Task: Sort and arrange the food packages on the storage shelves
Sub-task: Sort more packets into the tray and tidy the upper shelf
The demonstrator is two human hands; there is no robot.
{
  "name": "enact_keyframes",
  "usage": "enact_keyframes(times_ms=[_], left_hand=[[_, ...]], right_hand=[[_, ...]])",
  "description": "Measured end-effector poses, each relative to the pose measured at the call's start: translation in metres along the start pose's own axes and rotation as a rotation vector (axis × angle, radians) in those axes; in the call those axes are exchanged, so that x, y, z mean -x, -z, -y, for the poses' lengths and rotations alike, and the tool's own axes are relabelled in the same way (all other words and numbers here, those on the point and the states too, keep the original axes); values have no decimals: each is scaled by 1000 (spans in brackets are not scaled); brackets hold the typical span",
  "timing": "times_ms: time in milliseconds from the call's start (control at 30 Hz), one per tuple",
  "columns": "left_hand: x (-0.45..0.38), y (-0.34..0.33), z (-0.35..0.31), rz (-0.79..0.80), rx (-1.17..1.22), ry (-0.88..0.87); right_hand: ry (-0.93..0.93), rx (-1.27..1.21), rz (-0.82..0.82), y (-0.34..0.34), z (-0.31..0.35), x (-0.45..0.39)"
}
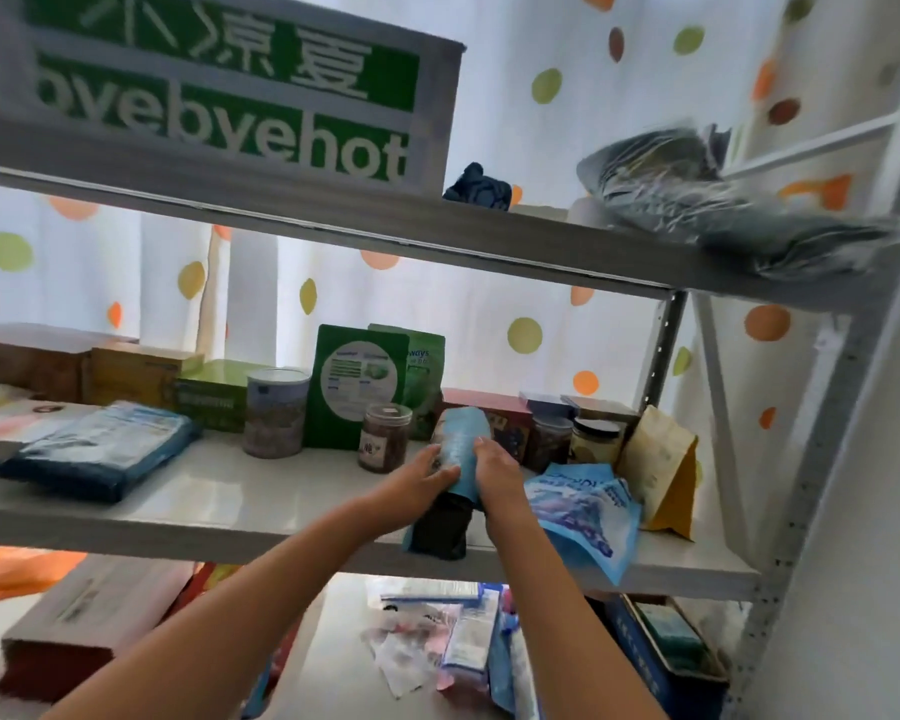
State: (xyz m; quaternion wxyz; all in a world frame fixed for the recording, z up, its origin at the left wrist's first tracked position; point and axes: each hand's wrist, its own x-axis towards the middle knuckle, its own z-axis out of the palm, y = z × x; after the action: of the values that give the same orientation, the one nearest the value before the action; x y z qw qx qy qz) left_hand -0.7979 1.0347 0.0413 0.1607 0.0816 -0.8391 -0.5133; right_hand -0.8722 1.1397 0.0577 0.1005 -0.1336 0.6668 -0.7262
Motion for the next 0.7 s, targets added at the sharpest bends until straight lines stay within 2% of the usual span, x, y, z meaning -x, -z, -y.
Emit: enact_keyframes(times_ms=[100,267,400,533,600,700], left_hand=[[-12,-1,17,-48,-75,-15],[-28,-6,40,-99,-223,-91],[-18,-4,11,-125,-412,-232],[-13,-7,-13,-76,-564,-400],[-10,-10,-19,-24,-677,-479],[-10,-15,-20,-25,-820,-615]], right_hand=[[-17,43,47,-5,-15,-11],[119,433,53,-2,-30,-14],[253,690,-70,19,-23,-17],[343,999,-300,55,-19,-24],[238,1210,-348,75,-20,-28],[-110,1309,-270,101,-34,-30]])
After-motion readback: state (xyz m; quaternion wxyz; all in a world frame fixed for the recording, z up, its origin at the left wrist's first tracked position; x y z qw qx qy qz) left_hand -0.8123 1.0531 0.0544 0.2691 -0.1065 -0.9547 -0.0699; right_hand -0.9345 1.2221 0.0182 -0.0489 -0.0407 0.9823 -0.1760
